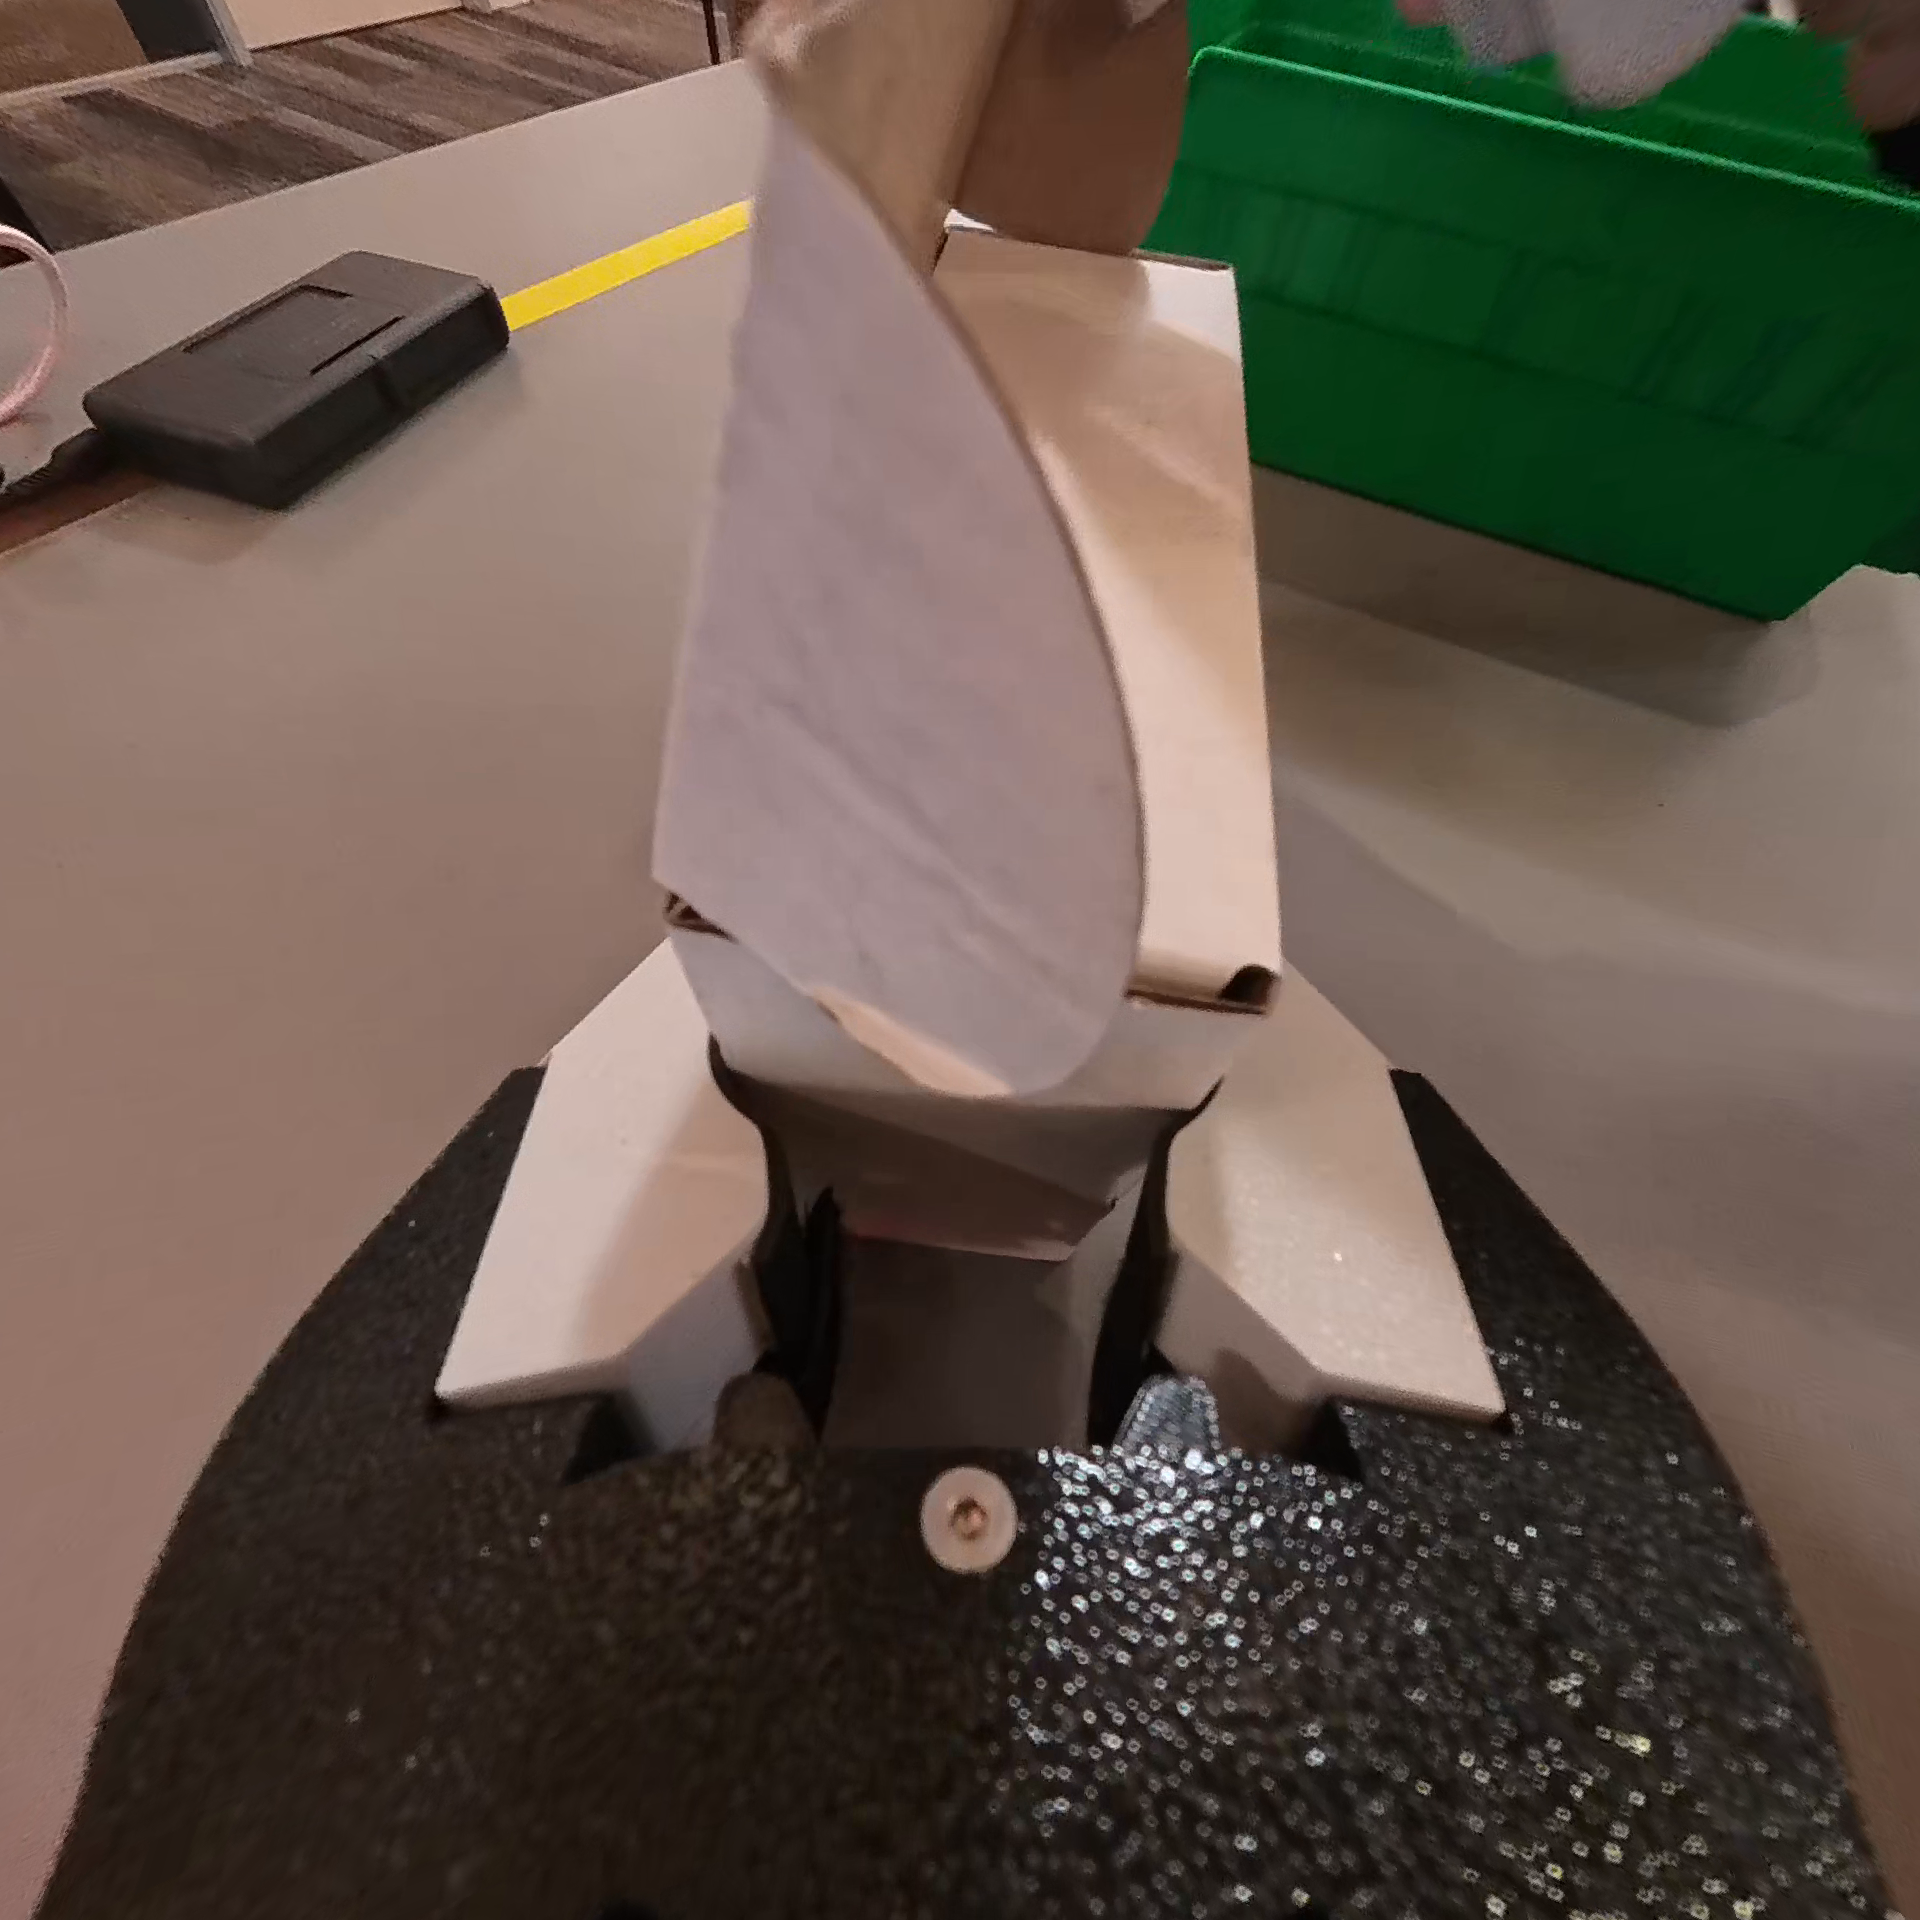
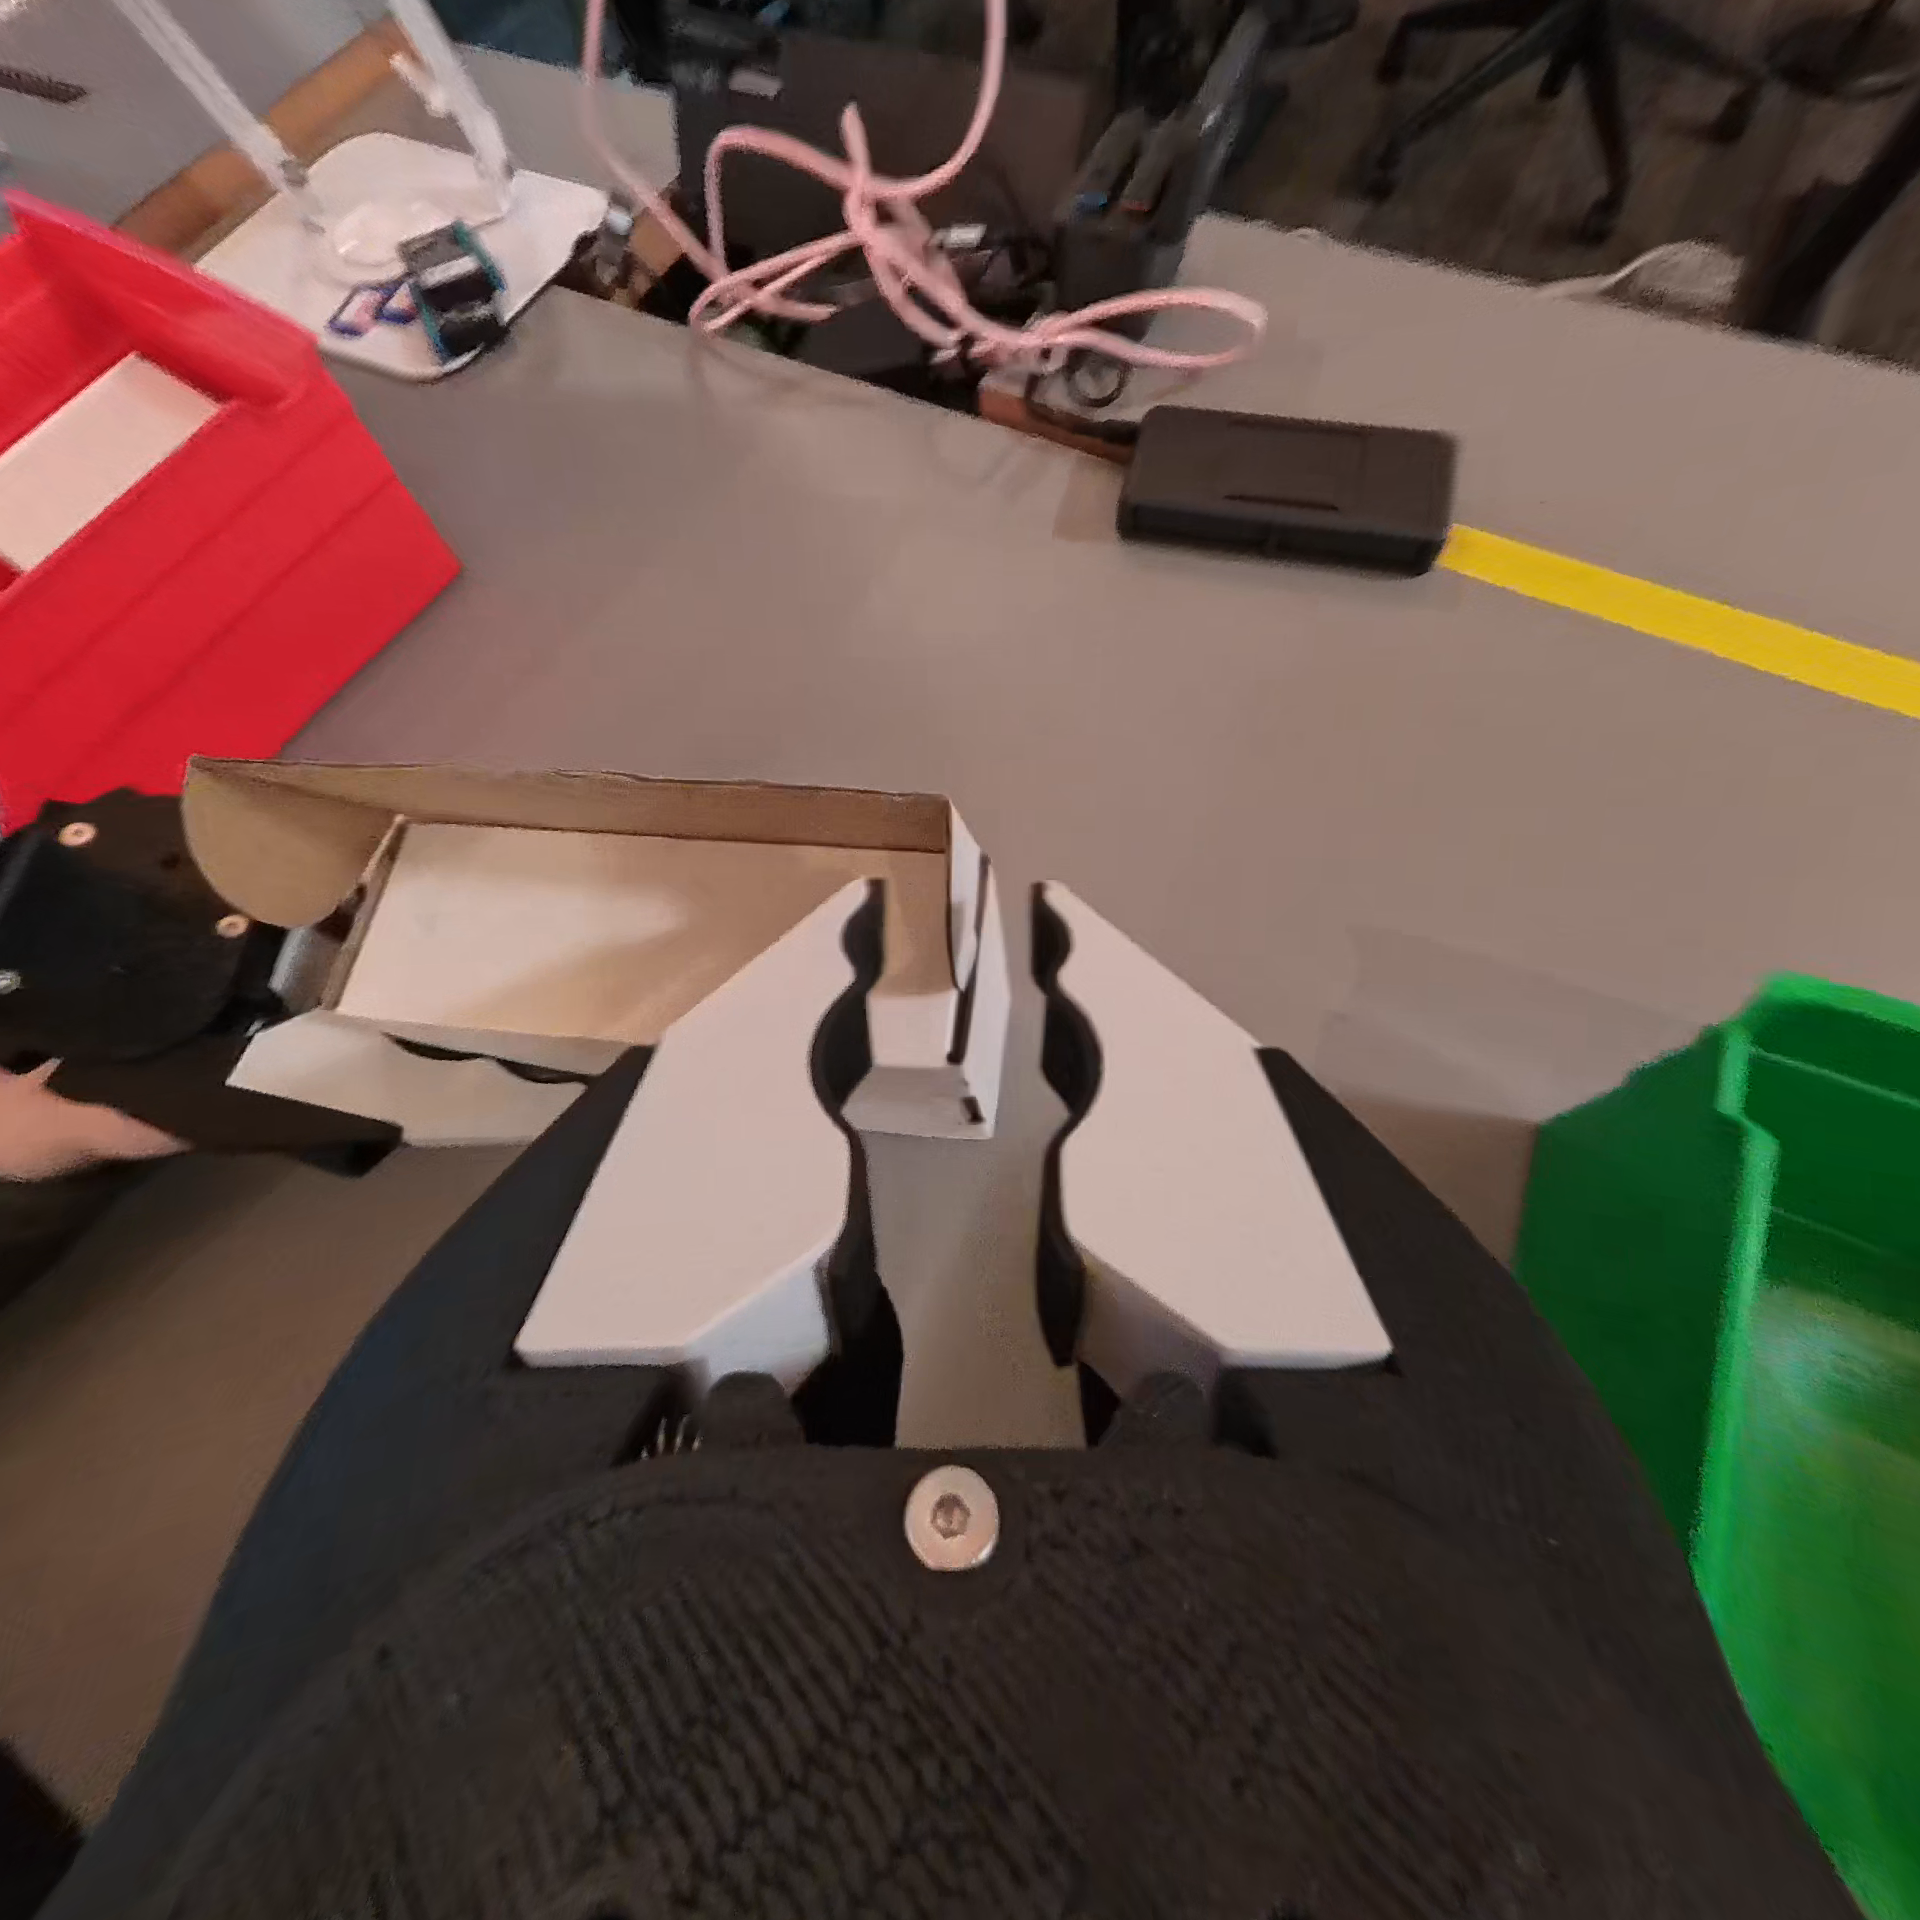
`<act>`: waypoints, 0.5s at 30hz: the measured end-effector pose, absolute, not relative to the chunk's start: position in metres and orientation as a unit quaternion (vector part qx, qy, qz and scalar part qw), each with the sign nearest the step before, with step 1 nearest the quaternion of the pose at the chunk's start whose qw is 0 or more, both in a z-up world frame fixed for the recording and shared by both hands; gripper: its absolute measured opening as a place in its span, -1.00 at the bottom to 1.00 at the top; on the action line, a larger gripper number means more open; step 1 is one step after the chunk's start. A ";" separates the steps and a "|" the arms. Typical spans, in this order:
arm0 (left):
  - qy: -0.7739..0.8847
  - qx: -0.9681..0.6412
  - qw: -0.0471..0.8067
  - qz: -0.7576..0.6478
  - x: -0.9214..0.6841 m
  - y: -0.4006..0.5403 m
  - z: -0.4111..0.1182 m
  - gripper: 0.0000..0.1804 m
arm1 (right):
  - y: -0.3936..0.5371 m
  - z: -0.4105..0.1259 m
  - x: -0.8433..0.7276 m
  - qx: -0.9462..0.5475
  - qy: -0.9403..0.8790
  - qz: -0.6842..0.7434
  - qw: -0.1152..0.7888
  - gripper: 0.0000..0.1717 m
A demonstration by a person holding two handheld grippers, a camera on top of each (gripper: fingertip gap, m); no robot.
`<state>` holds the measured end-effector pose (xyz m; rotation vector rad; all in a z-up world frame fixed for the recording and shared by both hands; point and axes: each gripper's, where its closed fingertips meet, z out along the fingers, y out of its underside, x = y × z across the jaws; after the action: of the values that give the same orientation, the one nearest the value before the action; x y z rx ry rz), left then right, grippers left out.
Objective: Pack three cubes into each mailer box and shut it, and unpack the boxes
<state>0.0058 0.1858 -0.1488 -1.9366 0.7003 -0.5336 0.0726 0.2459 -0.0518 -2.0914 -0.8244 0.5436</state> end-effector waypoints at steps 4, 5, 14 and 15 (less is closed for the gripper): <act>0.283 -0.796 0.489 -0.217 0.006 0.186 -0.148 -0.17 | 0.198 -0.009 0.050 -0.736 -0.337 0.239 0.536 -0.71; 0.283 -0.796 0.489 -0.217 0.006 0.187 -0.148 -0.17 | 0.175 -0.011 0.030 -0.714 -0.367 0.266 0.534 -0.73; 0.278 -0.797 0.493 -0.212 0.005 0.186 -0.148 -0.17 | 0.146 -0.055 -0.060 -0.711 -0.424 0.313 0.465 -0.78; 0.278 -0.797 0.493 -0.213 0.005 0.186 -0.148 -0.17 | 0.149 -0.054 -0.060 -0.710 -0.426 0.302 0.471 -0.83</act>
<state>0.0049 0.1864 -0.1483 -1.9324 0.6749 -0.5165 -0.0598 0.1489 -0.0541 -1.7397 -1.0440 0.7408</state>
